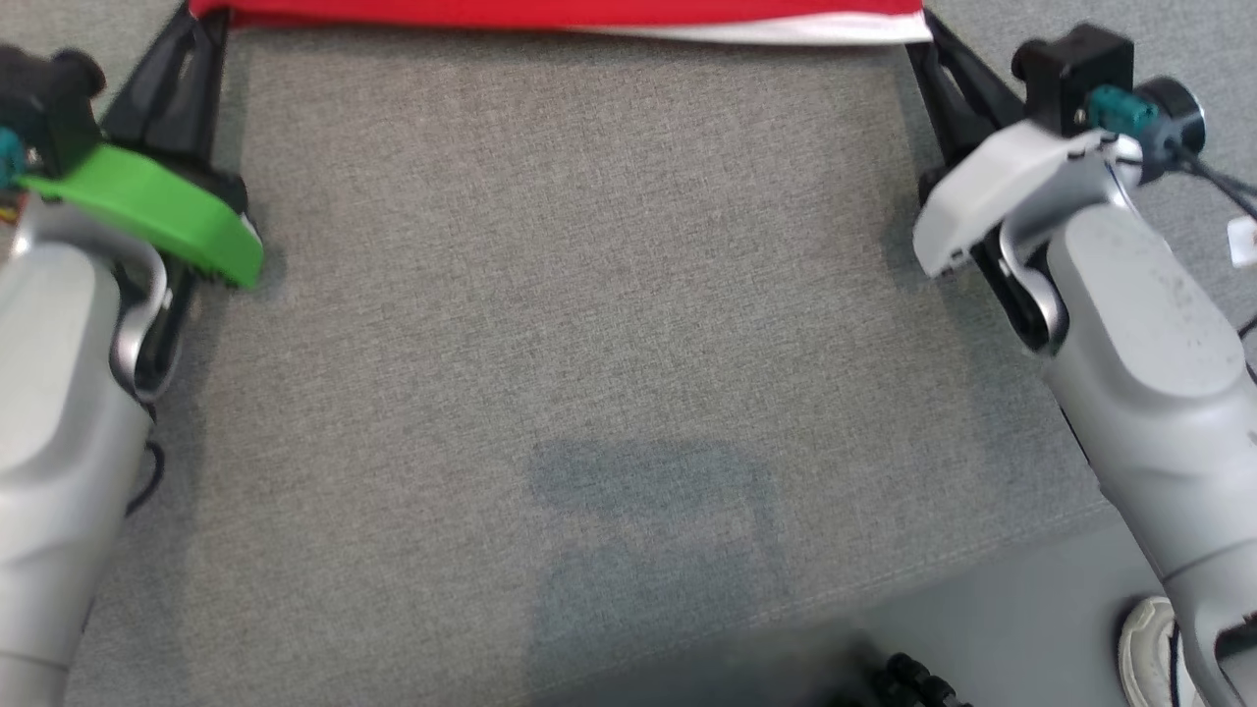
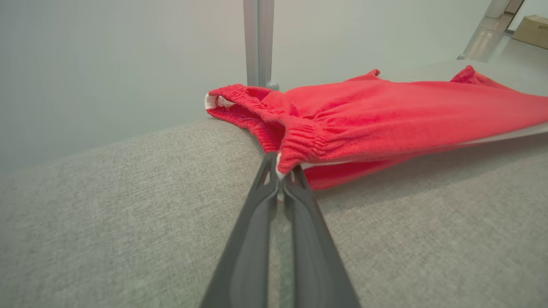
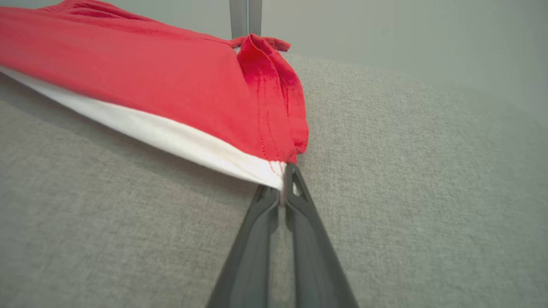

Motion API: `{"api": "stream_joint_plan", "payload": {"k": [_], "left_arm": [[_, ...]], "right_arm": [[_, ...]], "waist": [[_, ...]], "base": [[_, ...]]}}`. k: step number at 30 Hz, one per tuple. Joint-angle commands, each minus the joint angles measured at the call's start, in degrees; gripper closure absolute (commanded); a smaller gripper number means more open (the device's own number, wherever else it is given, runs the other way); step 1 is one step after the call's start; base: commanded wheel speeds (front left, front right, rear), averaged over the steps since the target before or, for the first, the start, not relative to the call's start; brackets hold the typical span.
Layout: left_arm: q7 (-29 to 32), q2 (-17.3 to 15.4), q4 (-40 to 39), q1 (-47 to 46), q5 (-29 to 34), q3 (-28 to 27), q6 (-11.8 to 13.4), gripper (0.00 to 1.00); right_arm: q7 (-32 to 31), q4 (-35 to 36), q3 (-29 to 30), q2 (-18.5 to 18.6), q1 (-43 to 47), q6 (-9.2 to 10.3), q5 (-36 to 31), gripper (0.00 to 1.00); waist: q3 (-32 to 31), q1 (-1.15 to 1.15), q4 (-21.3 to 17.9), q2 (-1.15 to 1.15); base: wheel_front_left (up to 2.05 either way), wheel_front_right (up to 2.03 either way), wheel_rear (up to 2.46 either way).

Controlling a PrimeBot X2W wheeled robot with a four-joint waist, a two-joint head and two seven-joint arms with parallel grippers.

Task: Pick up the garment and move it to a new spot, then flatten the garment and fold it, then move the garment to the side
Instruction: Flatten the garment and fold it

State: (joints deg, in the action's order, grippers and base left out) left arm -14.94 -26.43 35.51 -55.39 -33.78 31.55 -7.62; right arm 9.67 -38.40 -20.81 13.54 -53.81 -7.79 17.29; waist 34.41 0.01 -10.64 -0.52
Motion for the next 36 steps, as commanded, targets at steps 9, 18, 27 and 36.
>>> {"api": "stream_joint_plan", "payload": {"k": [9, 18, 27, 36], "left_arm": [[-0.1, 1.2, -11.7, 29.7, -4.3, -2.7, 4.1, 1.0], [3.9, 3.4, -28.6, 59.9, -10.7, 0.8, 13.4, 1.0], [7.9, 2.8, -41.5, 69.3, -12.7, 2.3, 19.2, 1.0], [15.1, 2.8, -47.5, 56.0, -12.2, 0.2, 20.7, 1.0]], "right_arm": [[0.1, 9.6, 2.0, 10.9, 23.4, 0.76, 1.2, 1.0], [-8.4, 30.7, 8.8, 16.3, 58.3, 0.75, 2.2, 1.0], [-17.3, 48.6, 18.6, 14.8, 73.9, 0.7, 1.4, 1.0], [-23.9, 48.8, 12.5, 16.9, 55.4, 0.38, 2.5, 1.0]], "waist": [[-15.6, -0.01, 4.3, 0.52], [-27.4, -0.01, 5.9, 0.52], [-29.4, -0.01, 6.6, 0.52], [-19.3, -0.01, 7.7, 0.52]], "base": [[0.0, 0.0, 0.0], [0.0, 0.0, 0.0], [0.0, 0.0, 0.0], [0.0, 0.0, 0.0]]}}
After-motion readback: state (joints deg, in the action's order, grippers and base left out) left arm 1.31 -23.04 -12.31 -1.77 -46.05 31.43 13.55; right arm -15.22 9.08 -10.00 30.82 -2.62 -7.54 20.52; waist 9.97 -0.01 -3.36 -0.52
